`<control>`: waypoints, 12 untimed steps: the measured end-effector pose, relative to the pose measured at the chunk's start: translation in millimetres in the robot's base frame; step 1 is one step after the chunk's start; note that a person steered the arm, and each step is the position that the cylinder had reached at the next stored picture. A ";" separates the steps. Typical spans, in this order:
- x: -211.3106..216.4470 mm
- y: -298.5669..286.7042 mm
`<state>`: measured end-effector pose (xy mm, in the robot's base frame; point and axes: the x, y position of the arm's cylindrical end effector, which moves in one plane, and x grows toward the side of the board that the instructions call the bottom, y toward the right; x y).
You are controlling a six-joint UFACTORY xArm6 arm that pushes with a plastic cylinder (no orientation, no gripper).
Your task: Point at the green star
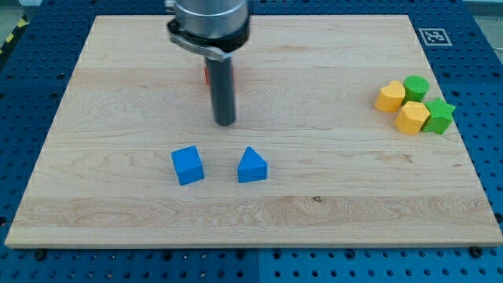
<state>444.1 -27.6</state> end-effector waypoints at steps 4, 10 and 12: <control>-12.4 65.9; -102.5 89.0; -132.4 114.6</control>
<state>311.7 87.0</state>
